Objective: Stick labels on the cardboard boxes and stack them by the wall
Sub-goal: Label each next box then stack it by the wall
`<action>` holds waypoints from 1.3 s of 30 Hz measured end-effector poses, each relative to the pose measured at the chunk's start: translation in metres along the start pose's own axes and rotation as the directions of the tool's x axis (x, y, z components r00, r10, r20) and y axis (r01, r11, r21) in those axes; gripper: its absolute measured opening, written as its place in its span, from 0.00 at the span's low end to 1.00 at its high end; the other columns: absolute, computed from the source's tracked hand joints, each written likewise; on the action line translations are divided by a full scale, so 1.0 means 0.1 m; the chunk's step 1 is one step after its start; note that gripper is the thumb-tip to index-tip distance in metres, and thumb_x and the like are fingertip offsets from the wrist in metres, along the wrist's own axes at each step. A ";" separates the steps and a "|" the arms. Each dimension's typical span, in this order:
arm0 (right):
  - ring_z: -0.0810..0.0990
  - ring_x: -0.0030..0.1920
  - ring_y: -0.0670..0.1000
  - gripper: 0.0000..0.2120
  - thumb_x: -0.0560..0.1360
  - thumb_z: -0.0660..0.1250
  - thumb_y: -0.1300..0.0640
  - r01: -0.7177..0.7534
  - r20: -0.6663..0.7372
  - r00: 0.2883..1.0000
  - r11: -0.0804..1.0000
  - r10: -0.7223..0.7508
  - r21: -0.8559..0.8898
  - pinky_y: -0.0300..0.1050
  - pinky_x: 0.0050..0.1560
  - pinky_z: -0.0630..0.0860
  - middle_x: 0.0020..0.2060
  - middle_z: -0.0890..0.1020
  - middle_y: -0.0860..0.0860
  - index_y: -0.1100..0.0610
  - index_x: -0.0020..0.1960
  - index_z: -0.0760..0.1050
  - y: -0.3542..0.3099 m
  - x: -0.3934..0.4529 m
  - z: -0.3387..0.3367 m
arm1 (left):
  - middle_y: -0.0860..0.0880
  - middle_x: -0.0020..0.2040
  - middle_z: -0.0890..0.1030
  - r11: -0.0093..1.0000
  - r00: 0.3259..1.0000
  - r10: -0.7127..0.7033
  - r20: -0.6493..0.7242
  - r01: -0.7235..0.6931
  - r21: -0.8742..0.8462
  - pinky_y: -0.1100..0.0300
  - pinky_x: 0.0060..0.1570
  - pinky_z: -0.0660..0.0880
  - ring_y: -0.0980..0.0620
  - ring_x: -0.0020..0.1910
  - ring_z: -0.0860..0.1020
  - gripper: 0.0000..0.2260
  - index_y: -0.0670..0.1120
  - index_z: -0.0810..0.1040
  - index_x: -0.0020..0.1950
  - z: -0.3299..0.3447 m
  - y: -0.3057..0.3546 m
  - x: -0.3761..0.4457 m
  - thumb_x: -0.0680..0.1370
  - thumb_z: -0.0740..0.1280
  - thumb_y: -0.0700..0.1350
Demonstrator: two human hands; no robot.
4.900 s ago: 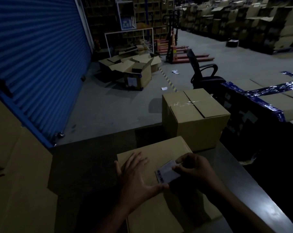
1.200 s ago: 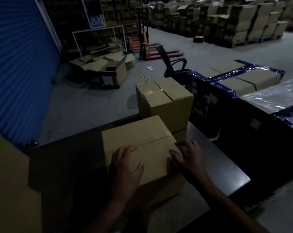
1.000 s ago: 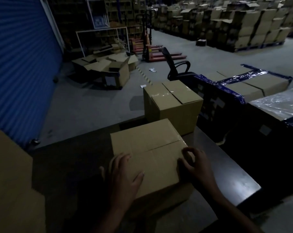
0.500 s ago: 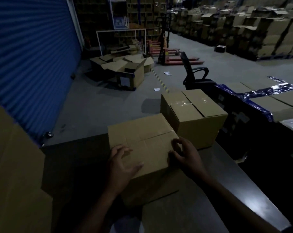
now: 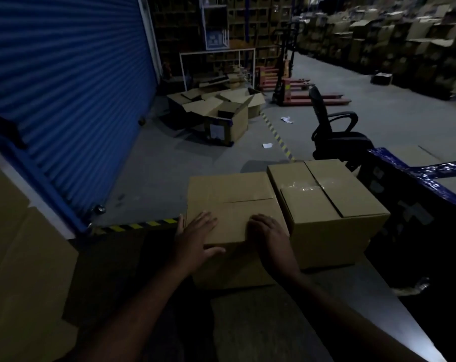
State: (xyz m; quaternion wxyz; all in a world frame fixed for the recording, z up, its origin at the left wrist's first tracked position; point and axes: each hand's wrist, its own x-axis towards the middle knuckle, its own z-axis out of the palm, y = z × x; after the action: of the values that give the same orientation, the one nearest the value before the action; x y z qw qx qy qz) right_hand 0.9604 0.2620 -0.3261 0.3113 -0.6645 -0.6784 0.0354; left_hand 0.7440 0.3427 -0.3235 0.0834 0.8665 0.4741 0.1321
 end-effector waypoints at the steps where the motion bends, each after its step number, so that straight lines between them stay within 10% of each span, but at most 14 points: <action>1: 0.68 0.69 0.51 0.19 0.78 0.64 0.59 0.007 0.003 1.000 1.000 -0.007 -0.008 0.48 0.70 0.66 0.68 0.73 0.52 0.56 0.68 0.72 0.04 0.07 0.01 | 0.55 0.79 0.59 1.000 1.000 -0.005 -0.008 0.005 0.010 0.44 0.77 0.39 0.59 0.79 0.52 0.38 0.53 0.64 0.78 0.02 0.02 0.05 0.72 0.67 0.67; 14: 0.70 0.66 0.53 0.17 0.77 0.66 0.57 0.071 0.061 0.996 0.997 -0.071 0.000 0.47 0.67 0.66 0.65 0.75 0.53 0.57 0.65 0.74 0.11 0.34 -0.02 | 0.54 0.81 0.54 1.000 0.998 -0.017 0.056 0.016 0.009 0.48 0.78 0.40 0.57 0.80 0.48 0.36 0.50 0.58 0.80 -0.08 0.09 0.17 0.77 0.65 0.64; 21: 0.76 0.58 0.45 0.16 0.77 0.66 0.60 -0.006 0.121 0.991 0.883 -0.057 0.470 0.39 0.55 0.76 0.61 0.77 0.49 0.56 0.64 0.73 -0.74 0.24 0.05 | 0.53 0.78 0.60 0.944 0.963 -0.217 -0.161 0.164 -0.287 0.59 0.76 0.49 0.54 0.78 0.55 0.33 0.51 0.62 0.78 -0.41 0.15 -0.60 0.77 0.63 0.64; 27: 0.78 0.54 0.44 0.12 0.78 0.65 0.59 0.074 0.142 0.965 0.749 -0.220 0.658 0.40 0.53 0.73 0.53 0.78 0.44 0.53 0.61 0.74 -1.87 0.17 0.12 | 0.57 0.70 0.69 0.912 0.784 -0.381 -0.491 0.230 -0.340 0.60 0.68 0.68 0.60 0.70 0.67 0.24 0.54 0.68 0.73 -1.06 -0.04 -1.44 0.79 0.65 0.60; 39: 0.77 0.55 0.40 0.14 0.77 0.67 0.56 0.131 0.195 0.860 0.573 -0.472 0.809 0.27 0.50 0.71 0.57 0.79 0.45 0.54 0.63 0.74 -4.05 -0.12 0.38 | 0.62 0.66 0.69 0.822 0.425 -0.540 -0.727 0.451 -0.347 0.76 0.53 0.63 0.66 0.63 0.67 0.24 0.58 0.69 0.71 -2.50 -0.93 -3.17 0.77 0.67 0.61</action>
State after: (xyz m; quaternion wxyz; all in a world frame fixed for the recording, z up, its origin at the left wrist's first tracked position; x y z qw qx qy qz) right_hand 0.5852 0.2182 -0.1743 0.4243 -0.3157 -0.7491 0.3990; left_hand 0.4290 0.1296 -0.1588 -0.0609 0.5273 0.6850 0.4990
